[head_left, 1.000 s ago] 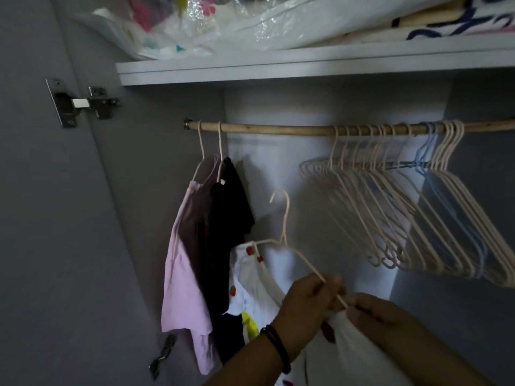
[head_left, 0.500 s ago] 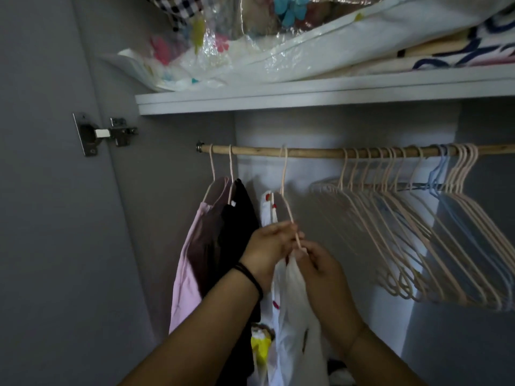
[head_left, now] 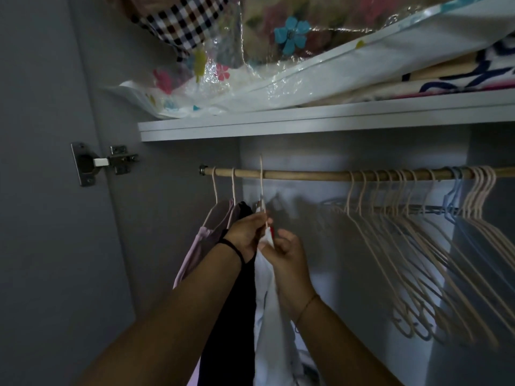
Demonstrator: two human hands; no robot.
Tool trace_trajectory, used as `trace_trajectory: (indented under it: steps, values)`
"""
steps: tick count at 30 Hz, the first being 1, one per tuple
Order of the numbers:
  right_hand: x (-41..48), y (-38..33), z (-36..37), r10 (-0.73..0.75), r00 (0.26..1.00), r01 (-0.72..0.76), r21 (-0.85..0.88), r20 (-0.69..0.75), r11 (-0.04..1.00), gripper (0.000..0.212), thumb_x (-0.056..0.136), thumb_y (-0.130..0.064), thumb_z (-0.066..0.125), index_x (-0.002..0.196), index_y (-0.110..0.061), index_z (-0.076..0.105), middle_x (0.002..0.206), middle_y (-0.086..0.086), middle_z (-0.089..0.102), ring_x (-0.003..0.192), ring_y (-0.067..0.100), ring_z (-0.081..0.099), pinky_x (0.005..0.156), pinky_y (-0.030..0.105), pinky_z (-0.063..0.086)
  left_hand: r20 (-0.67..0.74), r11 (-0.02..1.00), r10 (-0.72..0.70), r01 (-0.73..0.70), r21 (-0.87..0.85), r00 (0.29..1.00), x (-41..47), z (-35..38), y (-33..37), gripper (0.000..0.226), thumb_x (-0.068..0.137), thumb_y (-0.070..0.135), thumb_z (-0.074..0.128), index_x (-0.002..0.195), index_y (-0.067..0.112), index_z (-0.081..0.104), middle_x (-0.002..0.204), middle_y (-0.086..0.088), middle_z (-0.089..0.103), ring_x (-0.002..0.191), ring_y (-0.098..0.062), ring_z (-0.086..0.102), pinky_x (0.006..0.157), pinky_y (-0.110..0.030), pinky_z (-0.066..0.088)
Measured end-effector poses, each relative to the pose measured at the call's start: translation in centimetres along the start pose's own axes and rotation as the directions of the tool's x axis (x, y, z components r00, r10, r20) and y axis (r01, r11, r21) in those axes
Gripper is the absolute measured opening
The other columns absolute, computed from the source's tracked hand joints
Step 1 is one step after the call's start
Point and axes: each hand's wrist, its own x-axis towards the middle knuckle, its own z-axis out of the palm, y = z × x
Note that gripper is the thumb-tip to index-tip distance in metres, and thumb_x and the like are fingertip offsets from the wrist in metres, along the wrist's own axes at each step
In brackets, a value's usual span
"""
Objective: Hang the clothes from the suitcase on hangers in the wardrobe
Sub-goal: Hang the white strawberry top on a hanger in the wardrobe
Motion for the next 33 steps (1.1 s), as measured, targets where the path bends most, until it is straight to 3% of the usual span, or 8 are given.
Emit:
trace_trajectory:
  steps: [5,10,14,16,20,24,29,33]
  values:
    - [-0.3,2.5,-0.2,0.153,0.988,-0.154,0.044,0.026,0.987,0.032,0.085,0.009,0.058,0.094,-0.021,0.054,0.084,0.001,0.067,0.077,0.006,0.063,0.073,0.019,0.049,-0.007,0.998,-0.059,0.059,0.009,0.998,0.6,-1.3,-2.1,0.02,0.099,0.008,0.041,0.091,0.008,0.06,0.061,-0.001,0.06,0.058,-0.015,0.056,0.055,-0.023,0.051]
    - [-0.5,3.7,-0.2,0.232,0.965,-0.236,0.018,0.12,0.972,0.04,0.086,0.01,0.056,0.123,-0.003,0.047,0.091,0.008,0.066,0.086,0.017,0.062,0.084,0.029,0.048,-0.038,0.998,-0.051,0.053,0.039,0.998,0.5,-2.5,-2.6,0.02,0.097,0.005,0.041,0.087,0.008,0.058,0.052,0.002,0.061,0.046,-0.009,0.058,0.05,-0.021,0.051]
    - [-0.5,3.1,0.3,0.247,0.936,-0.236,-0.072,0.249,0.969,0.034,0.085,0.018,0.049,0.109,-0.005,0.053,0.076,0.005,0.058,0.065,0.006,0.056,0.065,0.016,0.045,-0.129,0.995,-0.004,0.016,0.094,0.992,-0.6,-3.4,-1.8,0.036,0.096,-0.004,0.039,0.068,0.003,0.061,0.039,0.0,0.056,0.031,-0.008,0.052,0.033,-0.014,0.041]
    - [-0.4,2.9,0.7,0.25,0.931,-0.235,-0.088,0.267,0.968,0.034,0.086,0.018,0.047,0.109,-0.006,0.055,0.08,0.015,0.06,0.069,0.015,0.054,0.061,0.011,0.044,-0.191,0.998,0.024,-0.012,0.064,0.981,-0.8,-4.1,-1.4,0.034,0.095,-0.004,0.041,0.068,0.002,0.062,0.037,0.0,0.055,0.028,-0.007,0.049,0.032,-0.013,0.039]
    - [-0.2,3.2,1.1,0.288,0.925,-0.281,-0.066,0.25,0.958,0.032,0.088,0.01,0.053,0.115,-0.006,0.055,0.081,0.003,0.061,0.074,0.009,0.057,0.062,0.008,0.046,-0.286,0.994,0.083,-0.059,0.095,0.955,-1.1,-5.0,-0.7,0.024,0.095,-0.002,0.045,0.075,0.002,0.057,0.037,0.003,0.056,0.03,-0.004,0.05,0.034,-0.011,0.038]
    - [0.1,3.8,0.2,0.356,0.918,-0.363,0.008,0.177,0.932,0.051,0.086,0.006,0.056,0.134,-0.003,0.042,0.086,0.0,0.062,0.079,0.009,0.058,0.064,0.013,0.047,-0.241,0.99,0.114,-0.089,0.111,0.964,-2.2,-5.4,-0.3,0.027,0.094,-0.003,0.048,0.07,0.001,0.057,0.043,0.001,0.06,0.046,-0.011,0.055,0.041,-0.012,0.045]
    - [-0.2,2.7,-1.9,0.361,0.927,-0.369,0.065,0.105,0.927,0.041,0.09,0.002,0.053,0.13,-0.002,0.048,0.081,0.003,0.063,0.073,0.017,0.057,0.066,0.023,0.044,-0.153,0.985,0.143,-0.125,0.122,0.978,-3.3,-5.3,-0.2,0.039,0.095,0.003,0.048,0.061,0.007,0.067,0.056,-0.006,0.067,0.056,-0.018,0.063,0.061,-0.026,0.054]
    - [-0.2,0.1,-5.1,0.277,0.961,-0.276,0.082,-0.007,0.958,0.031,0.09,0.0,0.054,0.121,-0.006,0.055,0.084,0.002,0.065,0.072,0.012,0.061,0.062,0.018,0.046,-0.19,0.903,0.304,-0.219,0.37,0.933,-2.9,-4.2,-0.4,0.027,0.095,0.018,0.053,0.075,0.016,0.07,0.075,-0.014,0.063,0.069,-0.025,0.056,0.067,-0.032,0.047]
